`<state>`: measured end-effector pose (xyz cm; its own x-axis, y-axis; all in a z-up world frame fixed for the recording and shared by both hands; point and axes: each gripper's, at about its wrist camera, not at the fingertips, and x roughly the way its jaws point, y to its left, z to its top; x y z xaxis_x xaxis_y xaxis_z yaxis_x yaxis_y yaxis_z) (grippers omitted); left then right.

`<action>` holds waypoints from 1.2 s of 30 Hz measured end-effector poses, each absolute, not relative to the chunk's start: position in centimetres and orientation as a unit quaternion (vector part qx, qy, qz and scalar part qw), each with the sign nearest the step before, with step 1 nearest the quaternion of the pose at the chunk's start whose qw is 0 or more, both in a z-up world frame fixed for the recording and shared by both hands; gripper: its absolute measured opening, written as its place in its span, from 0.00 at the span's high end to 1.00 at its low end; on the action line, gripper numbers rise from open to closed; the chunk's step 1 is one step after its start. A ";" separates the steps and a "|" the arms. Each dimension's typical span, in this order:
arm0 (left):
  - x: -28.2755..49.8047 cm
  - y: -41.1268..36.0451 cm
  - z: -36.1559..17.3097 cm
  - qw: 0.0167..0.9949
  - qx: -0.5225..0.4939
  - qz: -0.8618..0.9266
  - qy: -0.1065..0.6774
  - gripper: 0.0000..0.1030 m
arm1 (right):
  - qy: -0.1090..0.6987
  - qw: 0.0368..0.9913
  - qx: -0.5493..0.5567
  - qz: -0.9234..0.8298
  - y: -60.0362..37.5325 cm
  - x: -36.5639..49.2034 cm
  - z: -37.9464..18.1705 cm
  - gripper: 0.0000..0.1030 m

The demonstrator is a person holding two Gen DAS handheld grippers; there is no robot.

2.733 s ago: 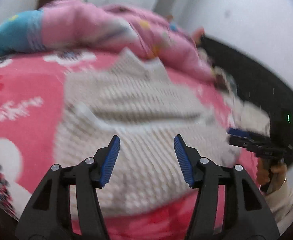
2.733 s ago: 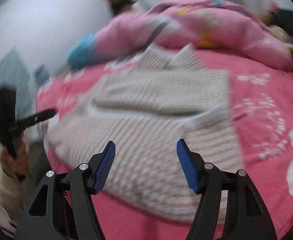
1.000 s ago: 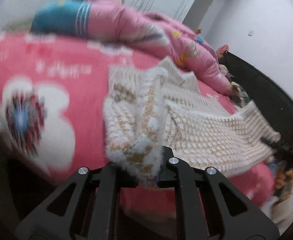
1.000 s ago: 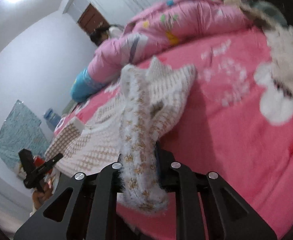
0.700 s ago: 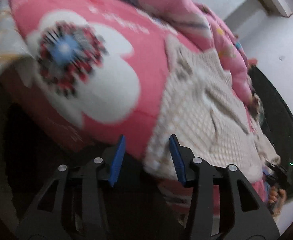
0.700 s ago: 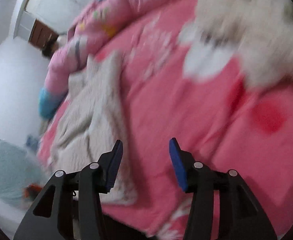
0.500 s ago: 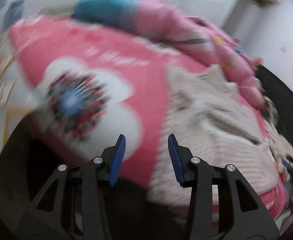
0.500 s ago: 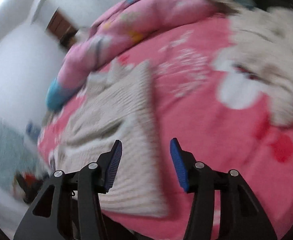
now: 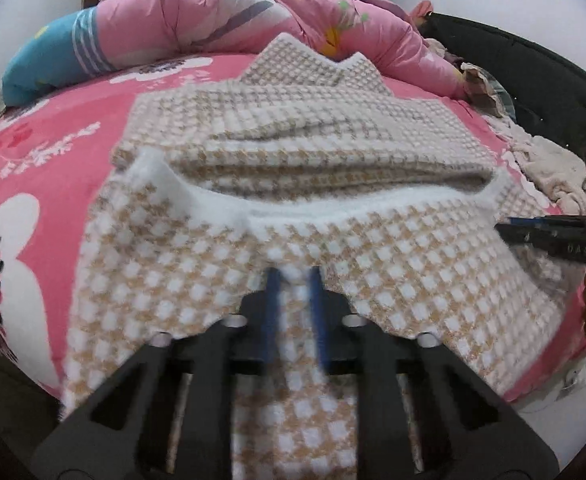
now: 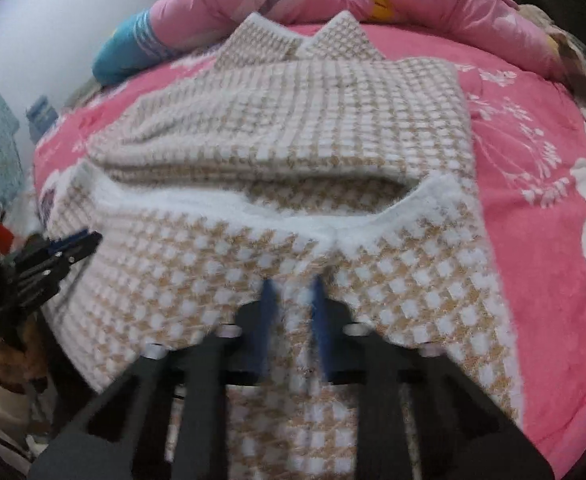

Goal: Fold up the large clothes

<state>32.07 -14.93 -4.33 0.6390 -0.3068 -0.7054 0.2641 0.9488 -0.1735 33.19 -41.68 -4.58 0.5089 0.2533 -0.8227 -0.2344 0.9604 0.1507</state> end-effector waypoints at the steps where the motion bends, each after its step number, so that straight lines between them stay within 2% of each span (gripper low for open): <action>1: 32.3 -14.9 -4.2 0.905 -0.028 -0.160 0.394 0.93 | 0.469 0.872 0.015 0.138 -41.7 33.2 -4.2 0.95; 8: 32.7 -14.8 -0.8 0.926 -0.010 -0.147 0.349 0.93 | 0.403 0.903 0.051 0.137 -42.2 33.7 -0.4 0.96; 10: 34.0 -14.8 -2.8 0.916 -0.013 -0.143 0.375 0.92 | 0.410 0.901 0.053 0.133 -42.0 34.9 -1.5 0.95; 11: 34.6 -14.9 -4.4 0.908 -0.010 -0.141 0.394 0.87 | 0.422 0.897 0.045 0.128 -41.8 35.6 -2.7 0.95; 14: 34.2 -14.8 -5.3 0.912 -0.009 -0.146 0.383 0.85 | 0.470 0.871 0.054 0.131 -41.9 37.3 -7.1 0.95; 15: 34.1 -14.6 -4.8 0.911 -0.011 -0.149 0.384 0.84 | 0.468 0.871 0.064 0.136 -42.2 37.2 -6.9 0.95; 17: 33.8 -13.7 -3.8 0.912 -0.026 -0.153 0.379 0.83 | 0.465 0.871 0.075 0.141 -43.1 36.9 -5.5 0.86; 20: 33.5 -11.2 -2.3 0.920 -0.058 -0.148 0.358 0.81 | 0.440 0.886 0.077 0.126 -44.4 36.0 -3.3 0.86; 23: 34.8 -8.4 -2.9 0.916 -0.098 -0.107 0.375 0.76 | 0.428 0.899 0.054 0.080 -45.5 35.9 -2.4 0.86; 25: 36.0 -6.7 -5.0 0.898 -0.128 -0.084 0.414 0.81 | 0.460 0.887 0.035 0.030 -46.6 37.5 -4.4 0.88; 27: 36.0 -4.6 -6.2 0.889 -0.197 -0.094 0.403 0.86 | 0.477 0.876 0.060 0.039 -47.6 38.7 -6.7 0.90; 30: 35.6 -3.8 -6.0 0.886 -0.208 -0.095 0.404 0.90 | 0.479 0.874 0.078 0.034 -47.9 38.8 -5.5 0.91; 33: 34.9 -3.8 -5.1 0.891 -0.197 -0.093 0.398 0.90 | 0.474 0.876 0.082 0.026 -48.0 38.1 -3.6 0.87; 35: 33.9 -4.1 -3.8 0.902 -0.179 -0.094 0.381 0.80 | 0.453 0.888 0.075 0.028 -48.0 37.4 -1.9 0.87; 36: 33.8 -4.7 -3.2 0.906 -0.172 -0.100 0.373 0.79 | 0.445 0.892 0.078 0.034 -47.8 37.2 -1.1 0.87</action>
